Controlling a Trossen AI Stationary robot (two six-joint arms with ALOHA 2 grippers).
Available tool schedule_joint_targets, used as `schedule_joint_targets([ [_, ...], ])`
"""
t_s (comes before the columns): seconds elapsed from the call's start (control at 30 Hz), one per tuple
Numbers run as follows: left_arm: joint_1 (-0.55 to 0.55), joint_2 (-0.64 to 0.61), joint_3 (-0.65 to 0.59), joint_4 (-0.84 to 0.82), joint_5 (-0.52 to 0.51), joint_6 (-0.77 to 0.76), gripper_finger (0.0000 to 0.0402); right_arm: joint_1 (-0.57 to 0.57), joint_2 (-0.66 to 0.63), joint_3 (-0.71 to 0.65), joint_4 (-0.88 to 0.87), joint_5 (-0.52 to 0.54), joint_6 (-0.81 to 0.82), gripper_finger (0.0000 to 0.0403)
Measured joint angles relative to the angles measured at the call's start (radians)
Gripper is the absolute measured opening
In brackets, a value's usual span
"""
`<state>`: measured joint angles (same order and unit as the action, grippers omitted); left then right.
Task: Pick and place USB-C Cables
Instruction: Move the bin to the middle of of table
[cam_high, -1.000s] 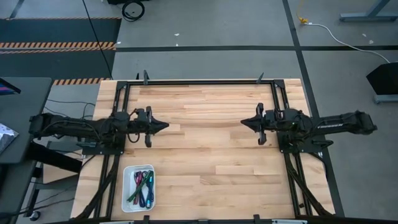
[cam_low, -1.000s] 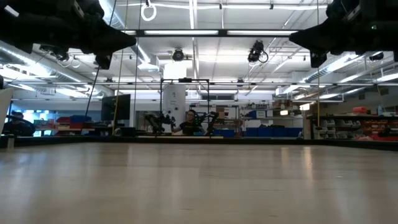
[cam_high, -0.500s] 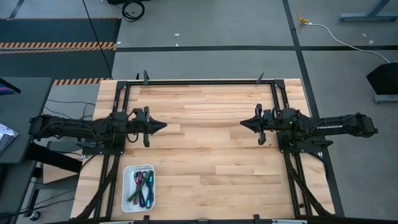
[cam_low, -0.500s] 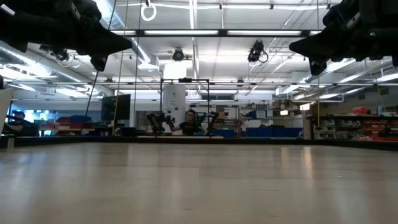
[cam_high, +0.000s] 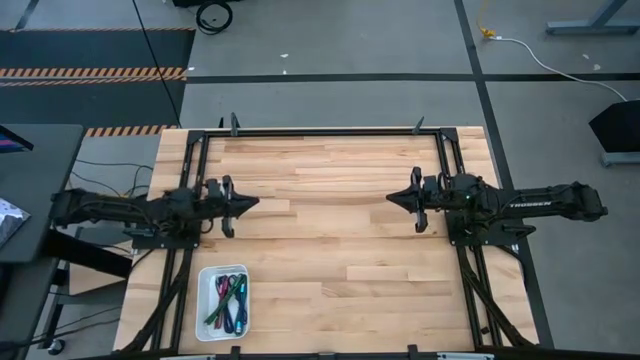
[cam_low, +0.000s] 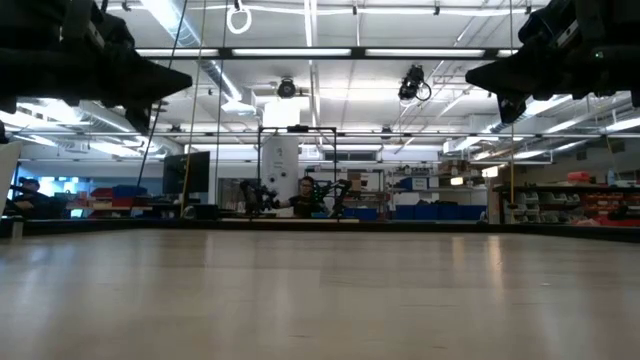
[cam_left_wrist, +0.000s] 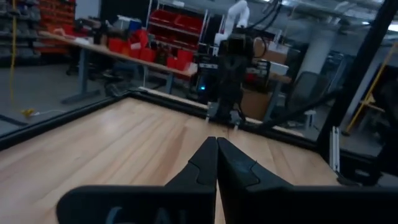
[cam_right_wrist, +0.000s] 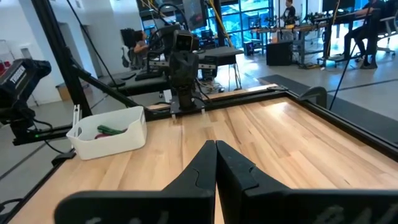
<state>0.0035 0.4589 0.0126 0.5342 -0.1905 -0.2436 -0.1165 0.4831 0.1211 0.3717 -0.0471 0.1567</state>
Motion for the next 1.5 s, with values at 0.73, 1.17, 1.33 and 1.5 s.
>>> schedule_joint_targets([
  [0.73,0.006,-0.034,0.002,-0.061,0.042,0.046,0.0015,-0.01,-0.001,-0.114,0.198,-0.095,-0.03,0.0008],
  [1.17,-0.006,-0.034,0.002,-0.051,0.115,0.145,0.0007,-0.01,0.001,-0.114,0.197,-0.113,-0.061,0.0009],
  [1.33,-0.008,-0.034,-0.002,-0.128,0.029,0.112,0.0008,-0.01,0.0,-0.114,0.189,-0.123,-0.021,0.0009],
  [1.5,-0.008,-0.034,-0.002,-0.212,-0.034,0.072,0.0017,-0.01,0.0,-0.114,0.162,-0.038,-0.06,0.0007],
])
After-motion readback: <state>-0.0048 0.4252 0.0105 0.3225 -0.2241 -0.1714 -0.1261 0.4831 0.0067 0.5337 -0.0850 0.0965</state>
